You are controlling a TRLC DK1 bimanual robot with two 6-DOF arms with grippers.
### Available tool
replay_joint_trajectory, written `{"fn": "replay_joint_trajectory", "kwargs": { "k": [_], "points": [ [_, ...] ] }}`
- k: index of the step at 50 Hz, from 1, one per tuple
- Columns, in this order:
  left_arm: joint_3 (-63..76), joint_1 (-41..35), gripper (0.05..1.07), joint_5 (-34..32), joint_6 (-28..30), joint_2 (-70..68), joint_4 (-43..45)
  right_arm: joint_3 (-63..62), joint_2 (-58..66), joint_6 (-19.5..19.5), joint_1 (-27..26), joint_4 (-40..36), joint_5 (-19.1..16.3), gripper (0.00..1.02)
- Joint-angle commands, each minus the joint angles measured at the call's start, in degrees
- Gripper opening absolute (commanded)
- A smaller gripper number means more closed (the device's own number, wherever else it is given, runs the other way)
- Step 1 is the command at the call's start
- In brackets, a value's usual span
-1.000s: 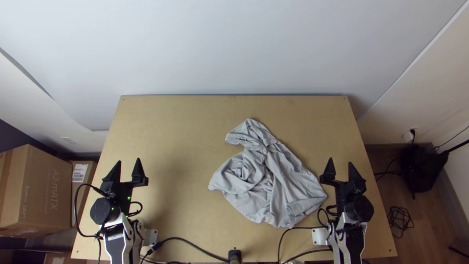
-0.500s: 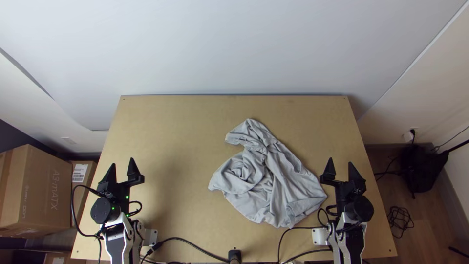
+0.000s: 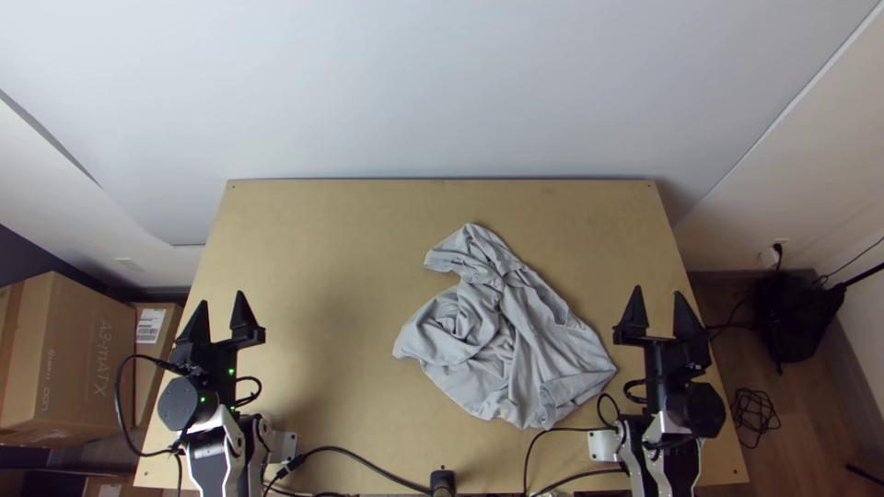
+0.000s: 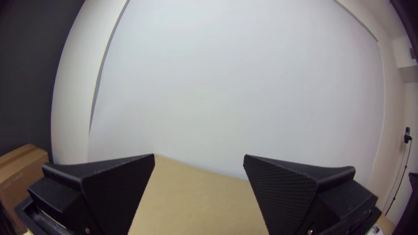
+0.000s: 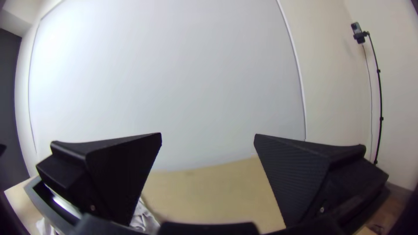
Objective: Fold the t-shirt
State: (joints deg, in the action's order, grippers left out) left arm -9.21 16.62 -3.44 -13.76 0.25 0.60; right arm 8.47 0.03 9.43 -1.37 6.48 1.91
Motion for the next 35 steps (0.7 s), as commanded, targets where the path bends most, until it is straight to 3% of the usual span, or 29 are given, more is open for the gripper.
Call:
{"fn": "replay_joint_trajectory", "kwargs": {
  "k": [1, 9, 23, 35],
  "points": [
    [-5.0, -1.6, 1.03, -0.2, -1.2, 0.8, 1.2, 3.7, -0.2, -1.8, 1.0, 3.2, -0.2, 0.98],
    [-12.6, -3.5, 1.03, -0.2, -1.5, 7.7, 1.9, 8.5, 3.3, -4.2, 1.5, 7.0, -0.2, 0.98],
    [-28.3, -4.1, 1.03, -0.2, -3.9, 21.2, 1.9, 22.0, 17.3, -5.7, 1.5, 7.1, -0.2, 0.98],
    [-44.8, -4.8, 1.03, -0.2, -6.7, 31.9, -7.2, 39.3, 32.0, -6.3, 1.7, -0.3, -0.2, 0.98]
  ]
}}
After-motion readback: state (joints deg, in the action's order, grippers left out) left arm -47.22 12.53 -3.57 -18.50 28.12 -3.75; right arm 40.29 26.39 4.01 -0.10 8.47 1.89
